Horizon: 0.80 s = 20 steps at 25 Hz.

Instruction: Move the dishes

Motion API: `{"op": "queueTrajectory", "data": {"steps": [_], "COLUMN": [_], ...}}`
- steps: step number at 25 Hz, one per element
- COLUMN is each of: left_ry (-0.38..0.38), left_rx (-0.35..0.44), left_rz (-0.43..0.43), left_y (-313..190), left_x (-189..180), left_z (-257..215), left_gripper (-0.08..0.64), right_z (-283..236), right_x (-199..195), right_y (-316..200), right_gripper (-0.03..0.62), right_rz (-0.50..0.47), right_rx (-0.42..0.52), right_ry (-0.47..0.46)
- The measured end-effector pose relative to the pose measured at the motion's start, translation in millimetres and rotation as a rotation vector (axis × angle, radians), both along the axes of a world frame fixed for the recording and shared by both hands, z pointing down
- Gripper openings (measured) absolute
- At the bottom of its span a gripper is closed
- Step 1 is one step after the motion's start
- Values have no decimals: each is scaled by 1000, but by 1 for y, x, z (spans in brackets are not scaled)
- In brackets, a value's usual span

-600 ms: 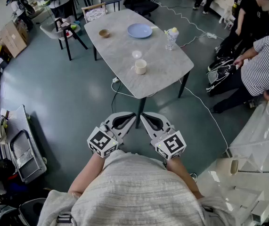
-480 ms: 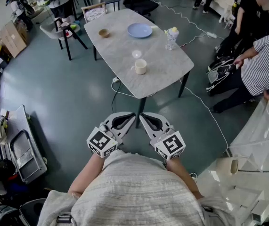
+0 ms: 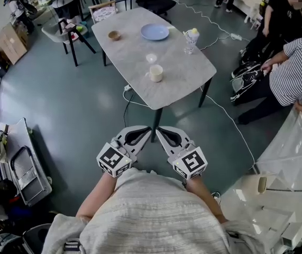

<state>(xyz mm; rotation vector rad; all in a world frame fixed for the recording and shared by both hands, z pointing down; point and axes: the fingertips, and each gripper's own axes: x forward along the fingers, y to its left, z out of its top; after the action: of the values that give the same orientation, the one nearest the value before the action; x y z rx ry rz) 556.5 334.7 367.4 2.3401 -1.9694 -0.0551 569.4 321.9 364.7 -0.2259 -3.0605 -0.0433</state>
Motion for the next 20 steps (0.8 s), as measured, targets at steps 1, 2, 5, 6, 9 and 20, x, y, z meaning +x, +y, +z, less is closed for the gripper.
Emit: {"op": "queueTrajectory", "data": {"steps": [1,2,5,6,9,20], "left_ry": [0,1,4,6,9,27], "left_rx": [0,-1,-3,-4,-7,-15], "left_rz": [1,3,3,2,-4,-28], "left_y": [-1,-1,-1,-1,-1,0], "left_x": [1,1,3,2,-2,-56], "left_z": [1,1,4,4,5,8], "left_gripper": [26,26,26,26,26,26], "right_z": [1,2,5,5,5,8], "right_x": [1,1,3,3,0,-53], "right_y": [-1,-2,-3,-3,-4,-5], "right_gripper": [17,17,17,17,17,18], "right_rz": [1,4,5,1,-11,-10], "right_rx": [2,1,-12,-24,-71,-66], "right_ry": [0,3,7,2,-25,-8]}}
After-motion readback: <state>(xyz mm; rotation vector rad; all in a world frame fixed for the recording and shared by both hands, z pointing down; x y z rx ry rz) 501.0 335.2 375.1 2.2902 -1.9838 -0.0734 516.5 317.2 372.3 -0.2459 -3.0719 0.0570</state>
